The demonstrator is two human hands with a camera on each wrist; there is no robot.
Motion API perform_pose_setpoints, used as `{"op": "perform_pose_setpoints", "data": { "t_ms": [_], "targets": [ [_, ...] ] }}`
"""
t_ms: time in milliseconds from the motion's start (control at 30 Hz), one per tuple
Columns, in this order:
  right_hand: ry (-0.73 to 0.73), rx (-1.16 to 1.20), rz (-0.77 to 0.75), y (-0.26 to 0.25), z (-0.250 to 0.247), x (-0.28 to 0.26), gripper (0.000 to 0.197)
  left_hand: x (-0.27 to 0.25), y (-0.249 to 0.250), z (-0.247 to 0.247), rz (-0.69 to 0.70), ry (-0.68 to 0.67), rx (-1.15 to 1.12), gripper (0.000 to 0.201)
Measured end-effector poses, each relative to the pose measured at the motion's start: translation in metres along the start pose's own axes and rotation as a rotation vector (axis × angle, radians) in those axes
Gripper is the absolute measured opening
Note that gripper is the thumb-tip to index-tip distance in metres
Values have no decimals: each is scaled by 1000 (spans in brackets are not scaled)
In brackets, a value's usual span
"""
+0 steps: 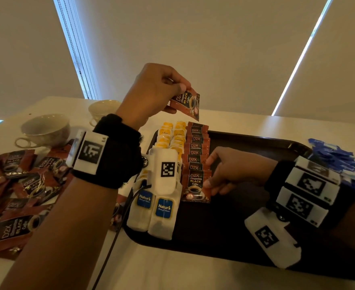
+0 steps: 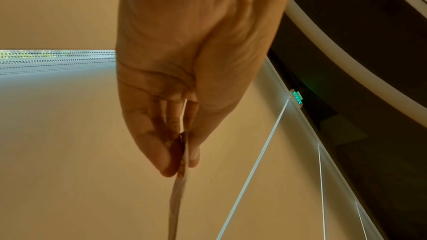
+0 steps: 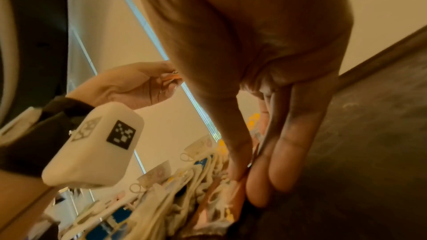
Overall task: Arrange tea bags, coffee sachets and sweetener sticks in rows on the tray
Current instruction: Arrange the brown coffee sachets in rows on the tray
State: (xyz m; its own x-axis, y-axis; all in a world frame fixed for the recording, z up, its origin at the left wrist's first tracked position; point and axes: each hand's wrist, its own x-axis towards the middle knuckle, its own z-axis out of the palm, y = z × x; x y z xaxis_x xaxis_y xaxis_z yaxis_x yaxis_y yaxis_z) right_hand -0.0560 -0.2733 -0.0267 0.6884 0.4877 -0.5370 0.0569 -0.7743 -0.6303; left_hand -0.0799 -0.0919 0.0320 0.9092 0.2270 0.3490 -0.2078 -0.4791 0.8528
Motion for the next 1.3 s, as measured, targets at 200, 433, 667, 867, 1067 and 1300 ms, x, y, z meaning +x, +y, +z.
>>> {"op": "perform_pose_setpoints", "data": {
  "t_ms": [200,433,667,867,1067,1300],
  "targets": [
    [61,-273,-88,-1,5,-5,42,1,0,-2,-2,-4,4,9],
    [1,-503,-168,-10,11,-6,54,1,0,0,3,-22,18,9],
    [-18,-534,-115,-11,13,-5,55,0,0,1,5,-46,22,10],
    [-3,-523,-113,-13,11,-2,55,1,1,1,-7,-53,37,9],
    [1,-505,-130,-10,7,0,54,-1,3,-1,-44,-156,71,11],
    [582,-126,-453,-19,-21,-9,24,-4,5,-3,-80,-245,81,33]
  ]
}}
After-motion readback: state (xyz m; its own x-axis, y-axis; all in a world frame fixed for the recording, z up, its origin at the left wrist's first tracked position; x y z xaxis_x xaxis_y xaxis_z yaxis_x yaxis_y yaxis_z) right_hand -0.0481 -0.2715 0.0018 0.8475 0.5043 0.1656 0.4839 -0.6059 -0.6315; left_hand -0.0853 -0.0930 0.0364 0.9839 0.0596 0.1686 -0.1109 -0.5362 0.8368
